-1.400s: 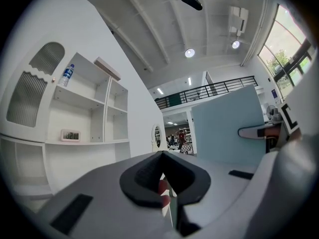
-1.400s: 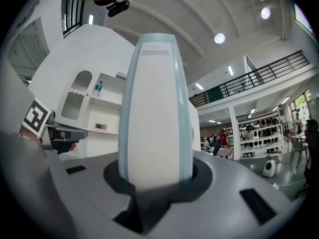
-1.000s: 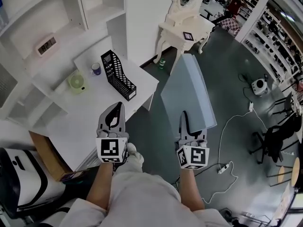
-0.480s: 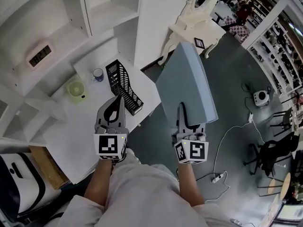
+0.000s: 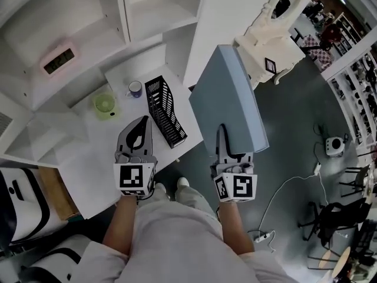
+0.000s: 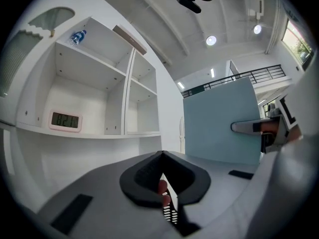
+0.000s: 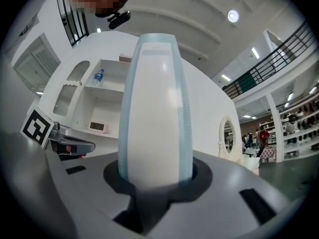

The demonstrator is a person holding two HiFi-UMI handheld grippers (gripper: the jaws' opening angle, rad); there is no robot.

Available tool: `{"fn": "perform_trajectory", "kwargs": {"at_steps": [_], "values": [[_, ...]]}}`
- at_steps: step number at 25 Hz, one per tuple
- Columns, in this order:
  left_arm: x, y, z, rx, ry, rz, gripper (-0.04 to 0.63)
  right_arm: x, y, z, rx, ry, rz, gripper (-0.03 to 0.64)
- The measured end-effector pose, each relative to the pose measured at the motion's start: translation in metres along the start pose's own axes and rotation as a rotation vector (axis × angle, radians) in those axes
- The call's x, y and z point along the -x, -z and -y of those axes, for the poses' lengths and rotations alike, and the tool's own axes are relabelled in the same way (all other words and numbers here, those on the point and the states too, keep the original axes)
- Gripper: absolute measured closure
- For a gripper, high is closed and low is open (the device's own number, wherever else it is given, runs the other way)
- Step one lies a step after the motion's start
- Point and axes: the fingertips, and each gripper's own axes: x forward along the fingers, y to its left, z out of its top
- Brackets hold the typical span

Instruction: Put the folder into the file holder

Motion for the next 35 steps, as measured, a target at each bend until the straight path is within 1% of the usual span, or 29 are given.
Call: {"fn": "perform_trajectory", "kwargs": {"at_steps": [2, 5, 10, 12, 14, 25, 35], "values": [[0.003, -0.001, -0.006, 0.000, -0.053, -0.005, 0.599, -0.012, 0.004, -0.003, -0.010, -0.055, -0.002, 0.497], [0.009, -0.003, -0.016, -0.008, -0.110, -0.012, 0.599, -0.030, 0.007, -0.013, -0.026, -0.117, -0.001, 0.497], [0.024, 0.001, -0.042, -0.009, -0.200, -0.028, 0.600, -0.056, 0.011, -0.046, -0.050, -0.210, 0.011, 0.497], [0.030, 0.003, -0.052, -0.006, -0.228, -0.030, 0.599, -0.065, 0.016, -0.060, -0.041, -0.234, 0.021, 0.497], [0.034, 0.004, -0.058, -0.001, -0.244, -0.031, 0.600, -0.072, 0.023, -0.069, -0.027, -0.241, 0.035, 0.498], [0.036, 0.004, -0.072, 0.008, -0.258, -0.020, 0.600, -0.102, 0.083, -0.094, -0.035, -0.251, 0.051, 0.499], [0.033, 0.011, -0.086, -0.011, -0.229, -0.029, 0.600, -0.111, 0.149, -0.107, -0.055, -0.248, 0.034, 0.499]]}}
